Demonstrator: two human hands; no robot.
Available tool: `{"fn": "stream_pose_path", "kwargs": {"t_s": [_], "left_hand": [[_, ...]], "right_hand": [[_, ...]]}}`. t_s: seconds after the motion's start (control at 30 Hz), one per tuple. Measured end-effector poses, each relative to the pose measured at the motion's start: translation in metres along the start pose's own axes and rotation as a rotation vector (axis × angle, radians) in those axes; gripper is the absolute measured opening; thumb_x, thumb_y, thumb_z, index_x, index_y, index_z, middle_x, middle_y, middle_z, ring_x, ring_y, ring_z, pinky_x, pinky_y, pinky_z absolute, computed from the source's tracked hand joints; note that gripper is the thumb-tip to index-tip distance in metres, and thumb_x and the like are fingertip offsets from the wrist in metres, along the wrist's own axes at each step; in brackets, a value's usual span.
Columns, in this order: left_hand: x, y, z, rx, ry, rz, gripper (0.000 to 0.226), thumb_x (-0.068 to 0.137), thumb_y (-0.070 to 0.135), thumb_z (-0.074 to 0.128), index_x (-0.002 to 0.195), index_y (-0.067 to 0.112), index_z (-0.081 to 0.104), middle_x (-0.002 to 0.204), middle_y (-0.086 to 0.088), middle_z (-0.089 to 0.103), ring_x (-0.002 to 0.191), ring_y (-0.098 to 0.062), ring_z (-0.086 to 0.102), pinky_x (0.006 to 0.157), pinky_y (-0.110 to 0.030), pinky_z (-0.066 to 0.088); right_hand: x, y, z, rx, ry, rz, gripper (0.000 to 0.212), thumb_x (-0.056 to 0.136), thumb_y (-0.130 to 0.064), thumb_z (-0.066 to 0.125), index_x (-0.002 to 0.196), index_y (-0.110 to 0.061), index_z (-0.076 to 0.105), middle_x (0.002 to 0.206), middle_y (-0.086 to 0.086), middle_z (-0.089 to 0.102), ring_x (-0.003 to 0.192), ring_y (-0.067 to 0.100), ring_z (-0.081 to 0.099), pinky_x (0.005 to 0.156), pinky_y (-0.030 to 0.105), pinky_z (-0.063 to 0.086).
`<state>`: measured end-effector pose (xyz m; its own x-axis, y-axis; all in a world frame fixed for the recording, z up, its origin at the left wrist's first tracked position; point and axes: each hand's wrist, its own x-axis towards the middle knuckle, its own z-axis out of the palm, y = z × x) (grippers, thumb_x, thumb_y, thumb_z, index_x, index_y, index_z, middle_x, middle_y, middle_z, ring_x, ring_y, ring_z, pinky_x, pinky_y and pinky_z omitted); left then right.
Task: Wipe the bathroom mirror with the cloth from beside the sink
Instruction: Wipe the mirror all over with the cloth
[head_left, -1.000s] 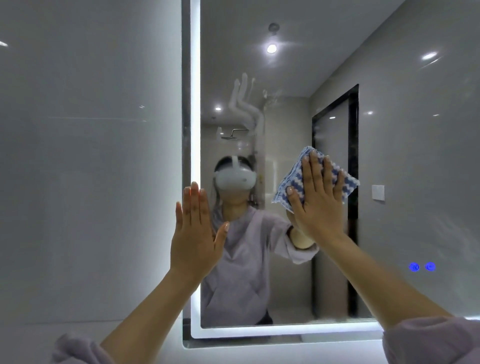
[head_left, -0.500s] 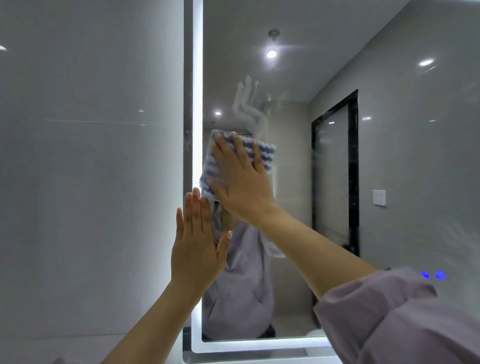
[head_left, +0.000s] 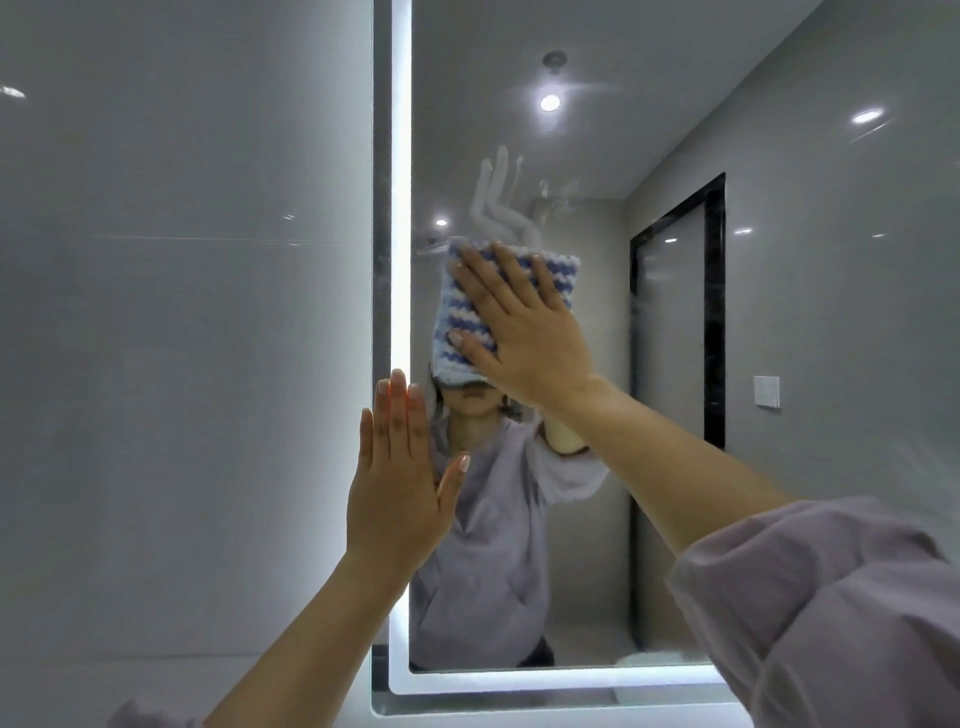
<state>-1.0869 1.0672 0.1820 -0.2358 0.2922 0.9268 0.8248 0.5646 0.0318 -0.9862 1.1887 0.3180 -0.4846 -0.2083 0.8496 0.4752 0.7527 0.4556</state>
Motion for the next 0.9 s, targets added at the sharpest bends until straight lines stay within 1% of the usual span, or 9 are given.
{"fn": "stream_pose_path", "kwargs": {"t_s": [0.1,0.17,0.23,0.33,0.43,0.6,0.73,0.8,0.9], "left_hand": [[0.0,0.0,0.001,0.009,-0.003,-0.002,0.085,0.091,0.065,0.019,0.151,0.006,0.006,0.16,-0.01,-0.002,0.148,-0.025,-0.002,0.119,-0.033,-0.001],[-0.001,0.0,0.001,0.012,-0.001,-0.001,0.085,0.091,0.065,0.019,0.151,0.006,0.005,0.16,-0.011,-0.004,0.148,-0.026,-0.004,0.119,-0.033,-0.002],[-0.001,0.0,0.002,0.009,0.005,0.004,0.084,0.092,0.064,0.019,0.151,0.005,0.004,0.16,-0.011,-0.005,0.148,-0.026,-0.004,0.119,-0.034,-0.001],[-0.001,0.0,0.004,0.009,0.008,-0.003,0.084,0.092,0.063,0.019,0.151,0.006,0.003,0.16,-0.01,-0.006,0.148,-0.025,-0.005,0.119,-0.034,-0.002],[-0.001,0.0,0.004,0.01,0.003,-0.004,0.085,0.092,0.063,0.021,0.151,0.006,0.001,0.16,-0.01,-0.007,0.148,-0.025,-0.006,0.119,-0.033,-0.002],[-0.001,0.001,0.004,0.011,0.007,-0.006,0.084,0.092,0.063,0.022,0.151,0.006,0.002,0.16,-0.01,-0.007,0.148,-0.025,-0.007,0.119,-0.031,-0.006],[-0.001,0.001,0.005,0.002,0.016,0.008,0.084,0.092,0.062,0.021,0.15,0.005,0.002,0.16,-0.012,-0.007,0.148,-0.026,-0.007,0.12,-0.035,-0.001],[-0.001,0.001,0.006,-0.005,0.021,0.015,0.084,0.092,0.061,0.022,0.15,0.004,0.002,0.16,-0.012,-0.006,0.148,-0.027,-0.006,0.121,-0.037,0.002],[-0.001,0.0,0.007,0.007,0.028,0.022,0.085,0.092,0.061,0.023,0.15,0.002,0.003,0.16,-0.014,-0.005,0.148,-0.028,-0.004,0.121,-0.039,0.004]], "right_hand": [[-0.016,0.032,-0.003,-0.051,0.011,0.07,0.069,0.098,-0.055,0.021,0.154,-0.017,0.007,0.162,0.001,0.006,0.149,0.021,0.002,0.12,0.044,-0.001],[-0.029,0.055,-0.006,-0.068,-0.006,0.125,0.07,0.098,-0.057,0.016,0.154,-0.016,0.005,0.162,0.002,0.003,0.149,0.021,0.0,0.12,0.043,-0.003],[-0.043,0.078,-0.008,-0.051,-0.017,0.178,0.07,0.097,-0.056,0.017,0.154,-0.017,0.004,0.162,0.002,0.002,0.149,0.02,-0.003,0.12,0.042,-0.006],[-0.067,0.105,-0.01,-0.057,-0.024,0.207,0.07,0.098,-0.056,0.017,0.154,-0.019,0.001,0.162,0.001,-0.001,0.149,0.019,-0.005,0.12,0.045,-0.002],[-0.087,0.118,-0.01,-0.064,-0.021,0.261,0.07,0.097,-0.057,0.014,0.154,-0.017,0.003,0.162,0.002,0.002,0.149,0.021,-0.002,0.12,0.047,0.001],[-0.091,0.107,-0.005,-0.012,0.027,0.378,0.069,0.097,-0.056,0.016,0.154,-0.018,0.002,0.162,0.0,0.001,0.149,0.02,-0.004,0.12,0.047,0.0],[-0.089,0.074,0.003,0.038,0.051,0.492,0.07,0.097,-0.053,0.018,0.153,-0.015,-0.003,0.162,0.006,-0.002,0.148,0.026,-0.004,0.119,0.051,-0.002],[-0.086,0.05,0.005,0.054,0.028,0.447,0.071,0.097,-0.053,0.017,0.153,-0.013,-0.002,0.162,0.006,-0.003,0.148,0.026,-0.005,0.119,0.052,-0.002],[-0.08,0.009,0.012,0.043,0.0,0.304,0.071,0.097,-0.053,0.019,0.153,-0.012,0.002,0.161,0.005,-0.003,0.149,0.027,-0.003,0.119,0.049,-0.006]]}}
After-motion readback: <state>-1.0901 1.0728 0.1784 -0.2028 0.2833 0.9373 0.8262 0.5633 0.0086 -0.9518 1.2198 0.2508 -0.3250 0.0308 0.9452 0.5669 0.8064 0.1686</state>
